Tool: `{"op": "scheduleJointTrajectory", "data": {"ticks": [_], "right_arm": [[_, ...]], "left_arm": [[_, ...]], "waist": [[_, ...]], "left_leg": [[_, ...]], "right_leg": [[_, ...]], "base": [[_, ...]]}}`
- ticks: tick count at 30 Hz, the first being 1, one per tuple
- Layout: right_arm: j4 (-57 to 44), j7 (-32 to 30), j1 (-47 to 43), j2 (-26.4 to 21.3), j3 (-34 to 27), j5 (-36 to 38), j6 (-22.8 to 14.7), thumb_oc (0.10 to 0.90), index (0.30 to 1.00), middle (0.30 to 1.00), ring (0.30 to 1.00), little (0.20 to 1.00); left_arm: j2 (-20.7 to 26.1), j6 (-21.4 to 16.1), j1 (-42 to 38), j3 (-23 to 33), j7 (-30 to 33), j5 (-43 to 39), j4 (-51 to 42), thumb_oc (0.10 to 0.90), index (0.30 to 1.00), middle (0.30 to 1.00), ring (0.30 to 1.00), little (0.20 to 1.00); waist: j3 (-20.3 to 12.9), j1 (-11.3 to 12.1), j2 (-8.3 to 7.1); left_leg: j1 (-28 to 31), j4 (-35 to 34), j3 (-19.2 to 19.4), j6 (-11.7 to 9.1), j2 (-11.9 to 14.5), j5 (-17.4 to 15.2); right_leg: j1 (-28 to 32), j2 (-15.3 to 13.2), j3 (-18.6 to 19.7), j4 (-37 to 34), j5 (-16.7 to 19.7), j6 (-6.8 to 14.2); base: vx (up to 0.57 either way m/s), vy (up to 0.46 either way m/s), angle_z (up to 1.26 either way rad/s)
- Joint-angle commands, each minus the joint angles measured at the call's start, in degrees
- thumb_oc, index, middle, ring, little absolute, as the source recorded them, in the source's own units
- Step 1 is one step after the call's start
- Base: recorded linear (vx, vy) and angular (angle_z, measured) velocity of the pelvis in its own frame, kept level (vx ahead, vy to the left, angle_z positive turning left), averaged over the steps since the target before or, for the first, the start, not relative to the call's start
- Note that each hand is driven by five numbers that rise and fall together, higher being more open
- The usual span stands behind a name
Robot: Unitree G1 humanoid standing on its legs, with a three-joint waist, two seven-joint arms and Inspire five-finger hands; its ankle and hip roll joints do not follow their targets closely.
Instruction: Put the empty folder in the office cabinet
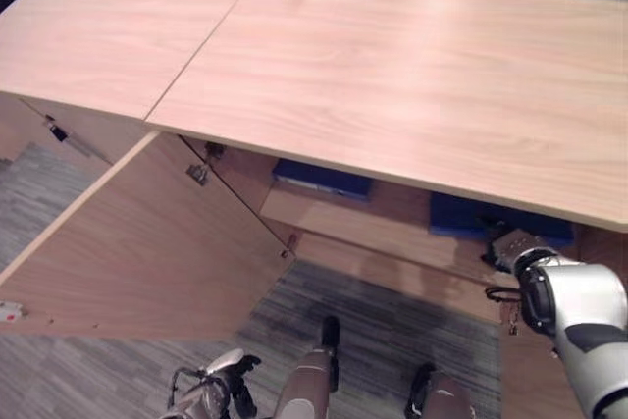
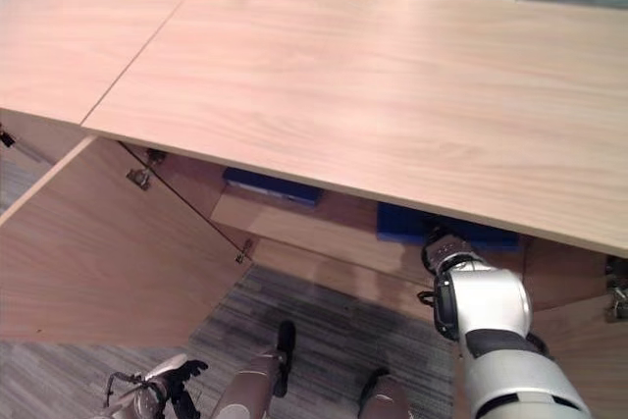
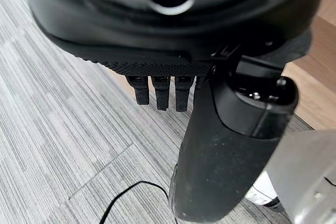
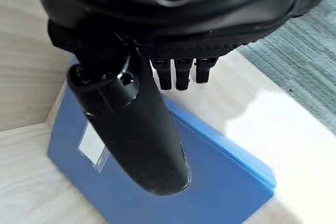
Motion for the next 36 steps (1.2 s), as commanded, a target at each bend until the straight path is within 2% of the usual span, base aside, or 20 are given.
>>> {"op": "scheduleJointTrajectory", "data": {"ticks": [1, 6, 7, 17, 23, 28, 32, 36], "right_arm": [[-4.25, 0.87, -1.94, -1.72, -4.72, 2.82, -4.15, 0.8, 0.9, 0.9, 0.9, 0.9], [-4.8, 1.38, 0.77, 0.57, -5.84, 5.19, -5.56, 0.8, 0.9, 0.9, 0.9, 0.9], [-5.25, 1.53, 1.66, 1.0, -6.03, 5.75, -5.86, 0.8, 0.9, 0.9, 0.9, 0.9], [-6.71, 2.76, 9.8, 4.17, -7.78, 7.68, -8.04, 0.8, 0.9, 0.9, 0.9, 0.9], [-9.46, 4.09, 9.11, 4.56, -5.18, 6.06, -8.26, 0.8, 0.9, 0.9, 0.9, 0.9], [-13.43, 6.79, 6.48, 3.99, -0.04, 2.75, -8.42, 0.8, 0.9, 0.9, 0.9, 0.9], [-20.23, 8.72, 6.41, 4.33, 3.29, -0.58, -11.29, 0.8, 0.9, 0.9, 0.9, 0.9], [-27.01, 11.23, 7.88, 6.46, 4.11, 1.34, -15.45, 0.8, 0.9, 0.9, 0.9, 0.9]], "left_arm": [[1.86, 0.55, -4.26, 1.99, 3.01, -0.82, 4.64, 0.8, 0.9, 0.9, 0.9, 0.9], [0.66, 0.72, -5.15, 2.7, 4.14, -1.57, 5.86, 0.8, 0.9, 0.9, 0.9, 0.9], [0.35, 0.85, -5.43, 2.84, 4.34, -1.72, 6.13, 0.8, 0.9, 0.9, 0.9, 0.9], [-0.97, 0.9, -4.48, 2.55, 3.84, -0.53, 5.01, 0.8, 0.9, 0.9, 0.9, 0.9], [-0.77, 0.83, -4.5, 2.85, 4.11, -0.42, 4.66, 0.8, 0.9, 0.9, 0.9, 0.9], [-0.41, 0.31, -3.88, 2.91, 4.02, 0.33, 4.06, 0.8, 0.9, 0.9, 0.9, 0.9], [-0.29, -0.56, -1.98, 3.29, 3.97, 1.27, 3.23, 0.8, 0.9, 0.9, 0.9, 0.9], [-1.21, -1.44, -0.77, 3.84, 4.34, 2.5, 3.11, 0.8, 0.9, 0.9, 0.9, 0.9]], "waist": [[1.69, 0.75, -1.41], [1.96, 0.28, -1.46], [2.01, 0.15, -1.55], [1.34, 0.22, -1.18], [1.57, 0.24, -1.25], [1.95, 0.47, -1.49], [2.19, 0.69, -1.58], [2.41, 0.64, -1.79]], "left_leg": [[3.86, 6.5, 0.85, 0.0, -0.38, -14.14], [2.34, 8.75, 0.56, 0.19, -0.29, -14.67], [1.98, 10.14, 0.56, 0.14, -0.31, -15.75], [1.8, 8.99, 0.68, 0.24, 0.19, -14.95], [1.5, 9.17, 0.75, 0.18, 0.2, -14.66], [1.38, 8.87, 0.72, 0.1, 0.22, -14.4], [1.34, 7.3, 0.8, 0.13, 0.29, -12.93], [1.65, 5.4, 0.74, -0.06, 0.44, -11.81]], "right_leg": [[3.74, 2.33, 0.63, -7.65, 1.75, 2.8], [2.54, 2.11, 0.8, -5.9, 1.16, 2.77], [2.26, 1.97, 1.06, -4.8, 0.11, 2.84], [2.31, 2.38, 1.1, -5.42, 0.39, 2.59], [2.0, 2.46, 1.15, -5.49, 0.65, 2.53], [1.85, 2.44, 1.29, -5.48, 0.69, 2.52], [1.75, 2.66, 1.36, -6.74, 1.86, 2.53], [1.99, 2.88, 1.18, -8.18, 2.44, 2.55]], "base": [[-0.02, 0.004, 0.03], [-0.02, 0.002, 0.0], [-0.04, 0.002, -0.02], [-0.01, 0.001, -0.01], [0.0, 0.0, 0.0], [0.0, 0.0, 0.0], [-0.01, -0.002, -0.04], [0.01, -0.004, -0.02]]}}
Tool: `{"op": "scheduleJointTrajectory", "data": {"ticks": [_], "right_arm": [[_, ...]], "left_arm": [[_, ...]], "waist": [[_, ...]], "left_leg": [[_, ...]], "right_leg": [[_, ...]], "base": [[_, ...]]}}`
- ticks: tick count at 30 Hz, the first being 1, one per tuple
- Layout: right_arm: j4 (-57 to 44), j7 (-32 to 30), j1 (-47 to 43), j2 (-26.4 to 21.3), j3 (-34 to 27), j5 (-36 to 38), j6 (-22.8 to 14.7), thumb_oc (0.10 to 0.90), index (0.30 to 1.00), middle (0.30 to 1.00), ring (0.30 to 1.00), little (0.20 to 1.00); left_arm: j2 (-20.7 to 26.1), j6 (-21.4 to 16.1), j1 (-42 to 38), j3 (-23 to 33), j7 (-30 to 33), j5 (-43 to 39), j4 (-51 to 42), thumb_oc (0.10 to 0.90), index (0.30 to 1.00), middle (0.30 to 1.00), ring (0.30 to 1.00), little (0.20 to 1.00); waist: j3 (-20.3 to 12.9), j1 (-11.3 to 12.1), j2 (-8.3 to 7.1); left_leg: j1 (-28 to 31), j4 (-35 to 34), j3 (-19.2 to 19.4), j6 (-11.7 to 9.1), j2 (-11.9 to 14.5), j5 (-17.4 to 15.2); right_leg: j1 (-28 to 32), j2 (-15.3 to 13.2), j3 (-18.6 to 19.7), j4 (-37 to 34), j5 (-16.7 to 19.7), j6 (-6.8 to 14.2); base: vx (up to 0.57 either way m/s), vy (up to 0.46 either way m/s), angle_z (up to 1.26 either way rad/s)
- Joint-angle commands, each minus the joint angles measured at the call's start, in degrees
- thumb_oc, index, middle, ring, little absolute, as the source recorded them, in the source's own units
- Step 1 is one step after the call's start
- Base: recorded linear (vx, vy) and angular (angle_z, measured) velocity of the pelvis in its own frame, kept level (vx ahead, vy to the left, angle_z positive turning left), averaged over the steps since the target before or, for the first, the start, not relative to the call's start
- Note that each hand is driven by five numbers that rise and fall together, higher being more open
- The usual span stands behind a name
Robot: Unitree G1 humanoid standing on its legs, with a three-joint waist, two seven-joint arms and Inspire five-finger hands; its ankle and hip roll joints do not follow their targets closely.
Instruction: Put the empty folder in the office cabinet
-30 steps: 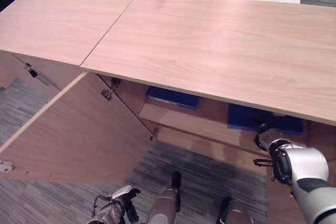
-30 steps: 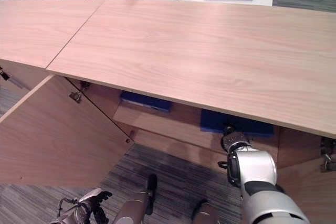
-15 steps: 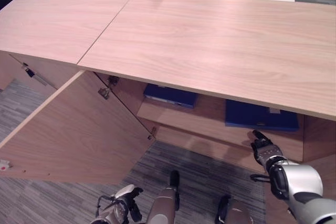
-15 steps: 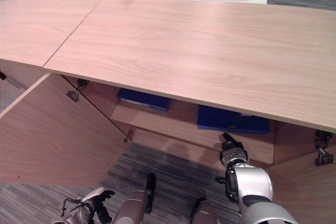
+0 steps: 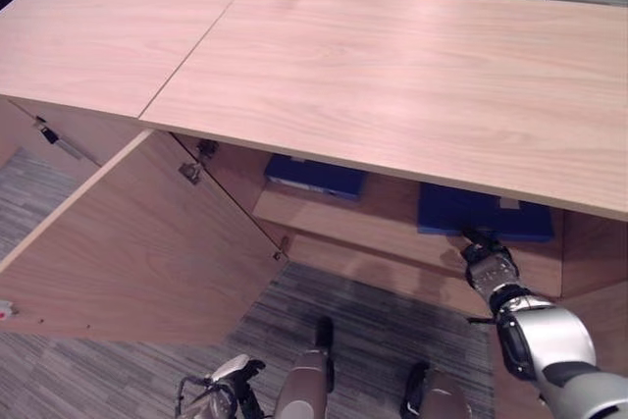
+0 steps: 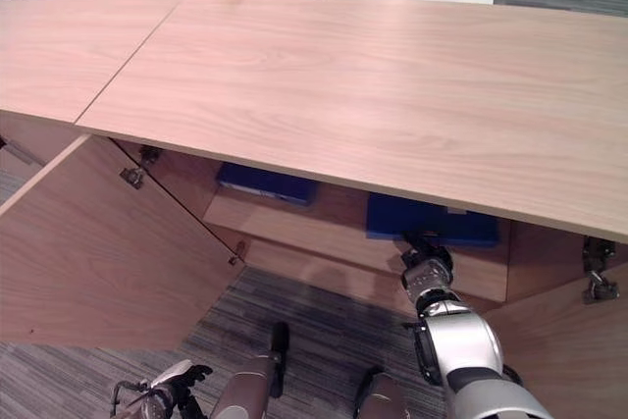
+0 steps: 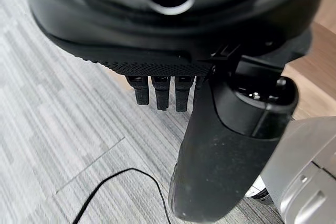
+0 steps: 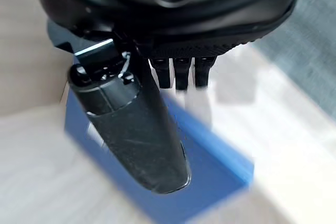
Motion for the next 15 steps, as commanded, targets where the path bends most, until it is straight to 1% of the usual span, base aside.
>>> {"op": "scheduleJointTrajectory", "data": {"ticks": [1, 2, 3, 4, 5, 6, 8, 12, 15], "right_arm": [[-7.14, 4.91, -4.96, -0.62, -0.78, -0.71, -6.05, 0.8, 0.9, 0.9, 0.9, 0.9], [-8.17, 5.16, -4.77, -0.18, -0.04, -0.83, -6.73, 0.8, 0.9, 0.9, 0.9, 0.9], [-8.28, 5.21, -4.9, -0.08, 0.15, -0.83, -6.83, 0.758, 0.836, 0.836, 0.836, 0.836], [-8.31, 5.22, -5.3, -0.07, 0.37, -0.93, -6.9, 0.706, 0.759, 0.759, 0.759, 0.759], [-8.26, 5.33, -5.64, 0.13, 0.79, -1.2, -6.8, 0.659, 0.688, 0.688, 0.688, 0.688], [-8.12, 5.27, -6.14, 0.1, 1.12, -1.49, -6.72, 0.525, 0.488, 0.488, 0.488, 0.488], [-7.53, 5.33, -6.65, -0.02, 1.46, -1.77, -6.45, 0.4, 0.3, 0.3, 0.3, 0.3], [-5.53, 5.2, -8.46, -0.89, 2.72, -4.18, -5.42, 0.4, 0.3, 0.3, 0.3, 0.3], [-6.23, 5.44, -8.16, -0.55, 3.55, -5.13, -5.46, 0.4, 0.3, 0.3, 0.3, 0.3]], "left_arm": [[1.25, -0.82, -2.93, 1.34, 1.94, 2.08, 1.99, 0.8, 0.9, 0.9, 0.9, 0.9], [1.15, -0.81, -2.85, 1.48, 2.13, 2.49, 2.28, 0.8, 0.9, 0.9, 0.9, 0.9], [1.1, -0.9, -2.68, 1.47, 2.17, 2.51, 2.38, 0.8, 0.9, 0.9, 0.9, 0.9], [1.15, -0.95, -2.53, 1.4, 2.22, 2.52, 2.46, 0.8, 0.9, 0.9, 0.9, 0.9], [1.08, -1.02, -2.26, 1.29, 2.25, 2.51, 2.48, 0.8, 0.9, 0.9, 0.9, 0.9], [1.02, -1.01, -2.23, 1.26, 2.25, 2.47, 2.53, 0.8, 0.9, 0.9, 0.9, 0.9], [0.92, -0.98, -2.22, 1.23, 2.22, 2.34, 2.69, 0.8, 0.9, 0.9, 0.9, 0.9], [1.04, -1.03, -1.96, 1.17, 2.37, 1.99, 2.99, 0.8, 0.9, 0.9, 0.9, 0.9], [0.77, -0.97, -1.7, 1.34, 2.39, 1.82, 3.13, 0.8, 0.9, 0.9, 0.9, 0.9]], "waist": [[2.32, 0.73, -1.68], [2.42, 0.65, -1.84], [2.42, 0.65, -1.89], [2.41, 0.67, -1.84], [2.46, 0.73, -1.94], [2.44, 0.76, -1.88], [2.6, 0.89, -1.93], [2.49, 1.42, -1.7], [2.49, 1.38, -1.62]], "left_leg": [[3.71, 5.65, 0.96, 0.45, -1.54, -10.89], [3.9, 5.28, 0.89, 0.3, -1.63, -10.97], [3.89, 5.08, 0.82, 0.27, -1.63, -10.79], [3.7, 4.6, 0.79, 0.28, -1.61, -10.13], [3.88, 4.58, 0.73, 0.19, -1.66, -10.39], [3.7, 4.17, 0.64, 0.26, -1.68, -9.77], [3.82, 4.29, 0.61, 0.19, -1.78, -10.13], [3.79, 3.39, 0.2, 0.17, -1.84, -9.4], [4.07, 2.81, 0.06, 0.26, -1.89, -9.14]], "right_leg": [[4.85, 0.71, 0.85, -8.69, 2.26, 3.85], [4.85, 0.73, 0.86, -8.69, 1.98, 3.87], [4.83, 0.74, 0.79, -8.82, 2.08, 3.83], [4.66, 0.82, 0.72, -9.32, 2.69, 3.79], [4.8, 0.76, 0.69, -9.17, 2.36, 3.84], [4.67, 0.83, 0.6, -9.63, 2.97, 3.79], [4.74, 0.76, 0.62, -9.41, 2.54, 3.86], [4.82, 0.79, 0.3, -9.82, 2.78, 3.78], [4.88, 0.88, 0.2, -9.89, 2.89, 3.76]], "base": [[-0.01, -0.007, 0.05], [0.02, -0.013, 0.04], [0.0, 0.0, 0.0], [0.0, 0.0, 0.0], [0.0, 0.0, 0.0], [0.0, 0.0, 0.0], [0.0, 0.0, 0.0], [0.0, -0.002, 0.01], [0.0, 0.003, 0.06]]}}
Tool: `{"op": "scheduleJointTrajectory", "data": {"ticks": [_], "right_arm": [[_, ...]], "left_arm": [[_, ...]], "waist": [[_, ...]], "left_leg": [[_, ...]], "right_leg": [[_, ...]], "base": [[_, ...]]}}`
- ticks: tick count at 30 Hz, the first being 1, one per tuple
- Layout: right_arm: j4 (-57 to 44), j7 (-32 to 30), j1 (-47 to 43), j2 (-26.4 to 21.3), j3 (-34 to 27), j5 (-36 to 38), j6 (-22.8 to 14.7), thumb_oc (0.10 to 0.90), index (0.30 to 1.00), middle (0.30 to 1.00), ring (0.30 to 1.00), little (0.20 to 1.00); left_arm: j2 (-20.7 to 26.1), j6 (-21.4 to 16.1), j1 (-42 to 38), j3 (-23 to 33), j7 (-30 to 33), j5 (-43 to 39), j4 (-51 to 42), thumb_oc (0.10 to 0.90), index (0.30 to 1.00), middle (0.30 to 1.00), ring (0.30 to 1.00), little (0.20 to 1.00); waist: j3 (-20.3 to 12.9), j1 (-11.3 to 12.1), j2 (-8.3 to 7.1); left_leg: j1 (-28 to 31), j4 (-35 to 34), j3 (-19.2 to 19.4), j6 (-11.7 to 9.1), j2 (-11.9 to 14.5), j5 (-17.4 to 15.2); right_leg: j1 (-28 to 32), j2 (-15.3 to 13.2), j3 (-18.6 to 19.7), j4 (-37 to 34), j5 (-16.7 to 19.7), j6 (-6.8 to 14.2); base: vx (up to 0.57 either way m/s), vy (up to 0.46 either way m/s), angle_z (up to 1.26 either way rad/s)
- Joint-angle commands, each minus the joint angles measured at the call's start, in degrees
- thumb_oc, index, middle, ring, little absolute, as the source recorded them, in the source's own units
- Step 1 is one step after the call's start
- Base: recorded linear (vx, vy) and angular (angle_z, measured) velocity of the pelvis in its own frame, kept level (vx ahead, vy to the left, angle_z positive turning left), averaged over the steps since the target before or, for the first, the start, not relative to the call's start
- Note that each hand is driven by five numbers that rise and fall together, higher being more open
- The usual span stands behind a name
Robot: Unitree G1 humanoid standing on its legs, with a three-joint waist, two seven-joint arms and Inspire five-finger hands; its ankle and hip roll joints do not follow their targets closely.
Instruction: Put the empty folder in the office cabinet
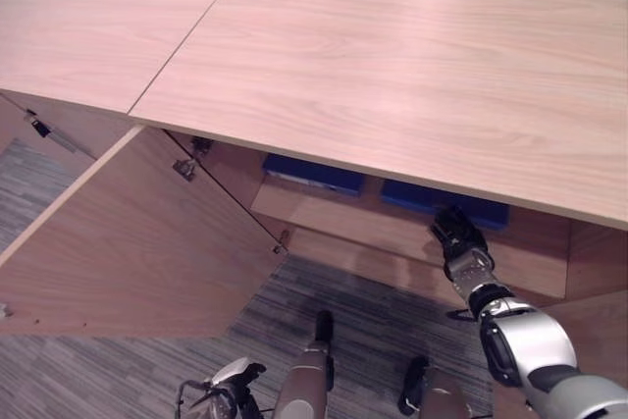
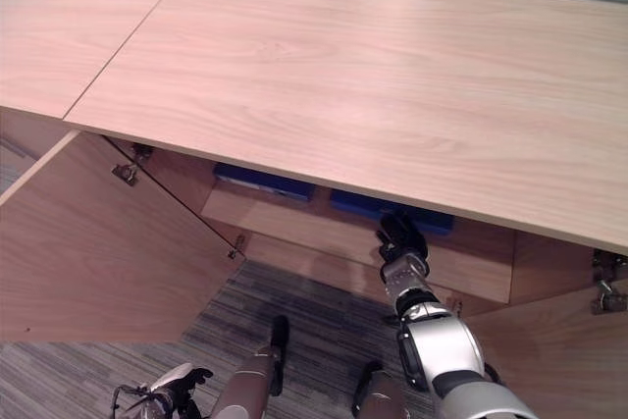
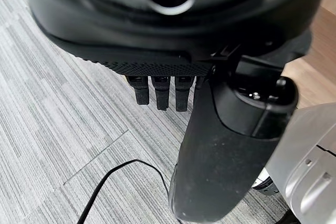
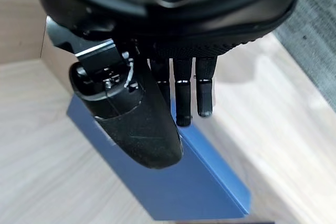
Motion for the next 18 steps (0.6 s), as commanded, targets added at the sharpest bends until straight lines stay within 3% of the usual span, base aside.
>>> {"op": "scheduleJointTrajectory", "data": {"ticks": [1, 18], "right_arm": [[-4.67, 2.5, -7.67, -3.32, 0.16, -3.68, -3.83, 0.4, 0.3, 0.3, 0.3, 0.3], [-6.93, 4.13, -2.03, -1.98, 2.12, -5.98, -3.62, 0.4, 0.3, 0.3, 0.3, 0.3]], "left_arm": [[0.9, -0.04, -1.8, 1.2, 2.01, -0.11, 2.15, 0.8, 0.9, 0.9, 0.9, 0.9], [-0.19, 0.11, -1.78, 2.39, 2.03, -1.12, 2.78, 0.8, 0.9, 0.9, 0.9, 0.9]], "waist": [[2.23, 1.11, -1.55], [2.17, 0.23, -1.61]], "left_leg": [[3.99, 4.34, 0.6, 0.35, -1.78, -10.63], [4.6, 2.33, 0.45, 0.27, -1.4, -9.51]], "right_leg": [[5.01, 0.99, 1.01, -10.08, 3.81, 3.42], [4.86, 1.41, 1.07, -10.94, 4.44, 3.38]], "base": [[0.0, 0.011, 0.07], [0.0, 0.0, 0.01]]}}
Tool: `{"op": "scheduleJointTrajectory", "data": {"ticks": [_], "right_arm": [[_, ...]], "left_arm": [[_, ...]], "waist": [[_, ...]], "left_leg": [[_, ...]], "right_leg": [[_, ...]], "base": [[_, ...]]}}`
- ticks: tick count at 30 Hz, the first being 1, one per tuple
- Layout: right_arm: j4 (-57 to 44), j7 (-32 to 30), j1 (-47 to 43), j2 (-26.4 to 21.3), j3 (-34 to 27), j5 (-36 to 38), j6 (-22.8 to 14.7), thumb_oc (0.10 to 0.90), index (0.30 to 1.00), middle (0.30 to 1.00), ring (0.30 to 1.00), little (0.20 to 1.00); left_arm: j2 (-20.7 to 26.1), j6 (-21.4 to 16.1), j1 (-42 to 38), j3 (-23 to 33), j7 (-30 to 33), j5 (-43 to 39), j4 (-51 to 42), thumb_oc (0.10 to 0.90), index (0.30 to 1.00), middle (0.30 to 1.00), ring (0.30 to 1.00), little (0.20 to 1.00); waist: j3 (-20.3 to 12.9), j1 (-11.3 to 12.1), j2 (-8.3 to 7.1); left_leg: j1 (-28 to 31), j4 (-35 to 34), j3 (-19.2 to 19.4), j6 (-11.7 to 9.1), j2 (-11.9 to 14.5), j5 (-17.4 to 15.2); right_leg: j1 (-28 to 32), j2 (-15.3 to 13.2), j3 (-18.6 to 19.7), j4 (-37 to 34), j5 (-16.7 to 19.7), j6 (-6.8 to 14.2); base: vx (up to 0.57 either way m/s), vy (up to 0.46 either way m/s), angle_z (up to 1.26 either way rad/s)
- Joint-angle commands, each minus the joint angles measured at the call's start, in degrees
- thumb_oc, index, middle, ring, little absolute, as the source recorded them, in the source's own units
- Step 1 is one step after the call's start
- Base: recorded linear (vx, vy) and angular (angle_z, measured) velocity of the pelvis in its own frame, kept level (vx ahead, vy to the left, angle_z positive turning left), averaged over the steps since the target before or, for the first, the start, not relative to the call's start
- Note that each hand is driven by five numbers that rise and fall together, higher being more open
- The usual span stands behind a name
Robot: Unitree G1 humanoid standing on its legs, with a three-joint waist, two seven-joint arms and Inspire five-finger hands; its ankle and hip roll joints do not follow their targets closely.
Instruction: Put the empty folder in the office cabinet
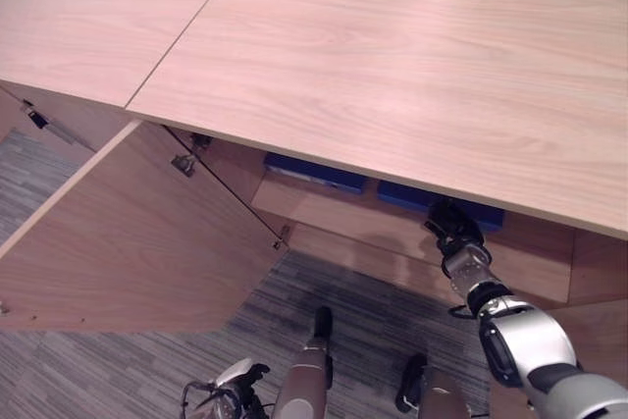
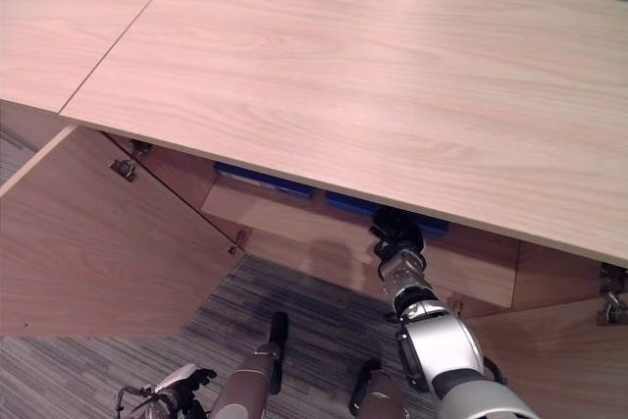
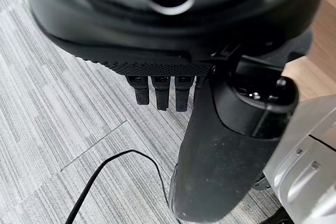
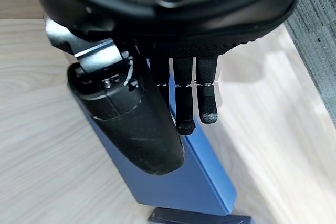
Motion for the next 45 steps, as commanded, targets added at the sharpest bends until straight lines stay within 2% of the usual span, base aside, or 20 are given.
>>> {"op": "scheduleJointTrajectory", "data": {"ticks": [1, 5, 11, 12, 16, 17, 18, 25, 28, 29, 30, 34, 35, 36, 37, 38, 40, 43, 44, 45], "right_arm": [[-7.15, 2.72, -2.03, -2.27, 0.05, -2.78, -3.55, 0.4, 0.3, 0.3, 0.3, 0.3], [-10.57, 3.57, 2.13, -1.43, 1.1, -3.19, -3.87, 0.4, 0.3, 0.3, 0.3, 0.3], [-29.16, 7.01, 20.83, -1.56, 4.72, -6.59, -4.65, 0.4, 0.3, 0.3, 0.3, 0.3], [-33.47, 8.63, 27.25, -2.72, 5.18, -9.47, -4.26, 0.4, 0.3, 0.3, 0.3, 0.3], [-34.55, 11.64, 35.91, -5.26, 5.25, -16.07, -2.22, 0.4, 0.3, 0.3, 0.3, 0.3], [-34.68, 11.63, 36.13, -5.27, 5.25, -16.14, -2.18, 0.435, 0.352, 0.352, 0.352, 0.352], [-33.13, 12.36, 38.52, -6.0, 5.76, -19.93, -0.93, 0.8, 0.9, 0.9, 0.9, 0.9], [-31.2, 15.54, 43.66, -5.3, 7.39, -23.94, 1.12, 0.8, 0.9, 0.9, 0.9, 0.9], [-30.64, 16.05, 44.82, -4.97, 8.79, -26.18, 1.33, 0.8, 0.9, 0.9, 0.9, 0.9], [-30.43, 15.63, 44.72, -5.13, 9.72, -27.77, 1.29, 0.8, 0.9, 0.9, 0.9, 0.9], [-30.41, 15.6, 44.67, -5.1, 9.71, -27.81, 1.28, 0.8, 0.9, 0.9, 0.9, 0.9], [-28.88, 15.14, 42.8, -6.09, 12.47, -33.44, 1.68, 0.8, 0.9, 0.9, 0.9, 0.9], [-28.16, 14.74, 41.6, -6.21, 12.64, -34.77, 1.56, 0.8, 0.9, 0.9, 0.9, 0.9], [-28.14, 14.73, 41.53, -6.21, 12.62, -34.78, 1.55, 0.8, 0.9, 0.9, 0.9, 0.9], [-27.03, 14.44, 41.13, -6.22, 12.67, -35.78, 1.58, 0.8, 0.9, 0.9, 0.9, 0.9], [-26.99, 14.44, 41.12, -6.2, 12.71, -35.79, 1.55, 0.8, 0.9, 0.9, 0.9, 0.9], [-25.48, 13.98, 41.05, -5.69, 11.83, -35.94, 1.64, 0.8, 0.9, 0.9, 0.9, 0.9], [-23.98, 13.64, 41.17, -5.2, 10.85, -35.5, 1.87, 0.8, 0.9, 0.9, 0.9, 0.9], [-22.61, 13.09, 41.81, -4.98, 9.42, -35.47, 2.15, 0.8, 0.9, 0.9, 0.9, 0.9], [-22.59, 13.1, 41.82, -4.98, 9.42, -35.47, 2.14, 0.8, 0.9, 0.9, 0.9, 0.9]], "left_arm": [[1.43, 0.11, -1.34, 1.13, 1.84, -0.96, 1.8, 0.8, 0.9, 0.9, 0.9, 0.9], [0.94, 0.27, -1.17, 1.95, 1.78, -0.95, 1.95, 0.8, 0.9, 0.9, 0.9, 0.9], [0.04, 0.52, -1.04, 4.92, 1.75, -0.26, 2.18, 0.8, 0.9, 0.9, 0.9, 0.9], [-0.17, 0.26, -0.37, 5.98, 1.2, 0.39, 2.22, 0.8, 0.9, 0.9, 0.9, 0.9], [-0.13, -0.48, 1.05, 6.7, -0.33, 2.84, 2.15, 0.8, 0.9, 0.9, 0.9, 0.9], [-0.14, -0.49, 1.21, 6.67, -0.34, 2.87, 2.12, 0.8, 0.9, 0.9, 0.9, 0.9], [-0.36, -0.61, 1.49, 6.77, -0.9, 3.54, 2.25, 0.8, 0.9, 0.9, 0.9, 0.9], [-0.73, -0.73, 2.58, 8.29, -1.46, 3.86, 2.64, 0.8, 0.9, 0.9, 0.9, 0.9], [-0.94, -0.72, 4.18, 9.78, -1.05, 3.91, 2.97, 0.8, 0.9, 0.9, 0.9, 0.9], [-0.79, -0.7, 3.83, 10.68, -0.19, 3.32, 2.85, 0.8, 0.9, 0.9, 0.9, 0.9], [-0.79, -0.68, 3.8, 10.68, -0.19, 3.3, 2.83, 0.8, 0.9, 0.9, 0.9, 0.9], [-0.68, -0.82, 3.81, 13.52, 1.34, 0.93, 2.74, 0.8, 0.9, 0.9, 0.9, 0.9], [-0.64, -1.0, 4.18, 14.24, 1.98, 0.56, 2.76, 0.8, 0.9, 0.9, 0.9, 0.9], [-0.64, -1.0, 4.14, 14.25, 1.98, 0.57, 2.75, 0.8, 0.9, 0.9, 0.9, 0.9], [-0.52, -1.06, 4.83, 14.68, 2.41, 0.88, 3.05, 0.8, 0.9, 0.9, 0.9, 0.9], [-0.51, -1.06, 4.87, 14.71, 2.42, 0.89, 3.04, 0.8, 0.9, 0.9, 0.9, 0.9], [-0.29, -0.85, 5.61, 15.02, 2.51, 1.76, 3.42, 0.8, 0.9, 0.9, 0.9, 0.9], [0.12, -0.74, 5.54, 15.12, 2.69, 1.82, 3.48, 0.8, 0.9, 0.9, 0.9, 0.9], [0.3, -0.78, 5.48, 14.4, 2.3, 2.29, 3.27, 0.8, 0.9, 0.9, 0.9, 0.9], [0.3, -0.77, 5.49, 14.4, 2.3, 2.29, 3.26, 0.8, 0.9, 0.9, 0.9, 0.9]], "waist": [[1.56, 0.38, -1.17], [1.45, -0.06, -1.21], [0.68, -2.83, -2.94], [-0.11, -3.96, -3.84], [-3.23, -5.79, -4.72], [-3.23, -5.79, -4.66], [-4.65, -6.41, -5.04], [-8.18, -6.41, -6.02], [-9.0, -5.07, -6.25], [-8.72, -3.83, -6.21], [-8.7, -3.97, -6.2], [-8.04, -2.32, -6.54], [-7.58, -2.53, -7.07], [-7.63, -2.58, -7.09], [-7.88, -3.55, -7.26], [-7.82, -3.55, -7.23], [-8.37, -4.99, -7.03], [-8.73, -5.82, -6.75], [-9.21, -7.13, -6.4], [-9.21, -7.19, -6.4]], "left_leg": [[4.77, 3.07, 1.19, 0.26, -1.3, -9.75], [5.44, 1.79, 1.4, 0.19, -1.01, -9.17], [8.63, -2.38, 2.23, -0.03, -0.38, -7.78], [10.76, -4.08, 2.78, -0.01, -0.34, -7.75], [14.83, -7.28, 4.16, -0.23, -0.39, -6.98], [15.11, -7.48, 4.18, -0.24, -0.36, -6.92], [17.04, -8.8, 4.86, -0.66, -0.34, -6.54], [21.7, -11.11, 6.14, -2.69, 0.17, -5.64], [22.26, -11.02, 6.38, -3.36, 0.5, -5.06], [21.0, -10.71, 7.86, -4.75, 1.36, -2.84], [20.94, -10.73, 7.71, -4.81, 1.37, -2.75], [20.14, -9.43, 9.64, -5.67, 3.17, -1.53], [21.22, -7.32, 11.84, -4.72, 4.59, -3.16], [20.91, -7.21, 11.79, -4.6, 4.53, -3.02], [23.11, -4.83, 16.13, -4.56, 6.59, -4.81], [23.16, -4.71, 16.15, -4.59, 6.66, -4.93], [26.17, -0.93, 20.7, -4.81, 7.89, -6.99], [27.41, 1.7, 21.54, -5.47, 8.52, -8.89], [28.51, 0.03, 24.38, -4.57, 8.24, -10.38], [28.51, -0.01, 24.32, -4.54, 8.2, -10.37]], "right_leg": [[4.56, 1.33, 1.85, -10.46, 4.67, 3.54], [4.8, 1.43, 1.81, -11.29, 5.15, 3.62], [6.42, 1.73, 1.08, -14.09, 6.47, 3.85], [7.93, 1.92, 0.84, -15.28, 6.82, 4.18], [12.09, 2.63, 0.28, -20.09, 8.76, 4.68], [12.38, 2.69, 0.25, -20.34, 8.85, 4.7], [14.57, 3.04, -0.05, -22.43, 9.2, 4.92], [22.19, 4.59, -2.23, -29.77, 10.57, 5.33], [24.46, 4.91, -3.55, -32.23, 10.9, 5.48], [25.43, 4.55, -6.05, -33.82, 11.02, 5.76], [25.52, 4.6, -6.21, -34.0, 11.09, 5.73], [26.62, 2.63, -8.61, -34.66, 12.2, 6.16], [25.86, 0.98, -9.76, -34.01, 13.09, 6.42], [25.62, 0.9, -9.81, -33.98, 13.31, 6.42], [24.67, -0.39, -11.69, -33.53, 13.96, 6.29], [24.75, -0.34, -11.67, -33.5, 13.91, 6.29], [23.7, -1.61, -14.71, -32.69, 14.53, 5.54], [23.94, -2.07, -16.19, -31.99, 13.72, 5.4], [23.85, -2.87, -18.6, -31.09, 13.96, 5.17], [23.89, -2.9, -18.67, -31.09, 13.97, 5.2]], "base": [[0.0, 0.0, 0.0], [0.0, 0.0, 0.0], [0.01, 0.002, 0.01], [0.08, 0.024, 0.04], [0.09, 0.03, -0.04], [0.1, 0.015, -0.05], [0.06, 0.006, -0.04], [0.06, -0.028, -0.03], [-0.03, -0.064, 0.1], [-0.07, -0.025, 0.12], [-0.11, -0.02, 0.19], [-0.11, 0.077, 0.65], [-0.12, 0.06, 0.55], [-0.26, 0.134, 0.59], [-0.16, 0.084, 0.47], [-0.22, 0.115, 0.7], [-0.21, 0.122, 0.96], [-0.09, 0.15, 0.89], [-0.06, 0.113, 1.15], [-0.04, 0.28, 1.67]]}}
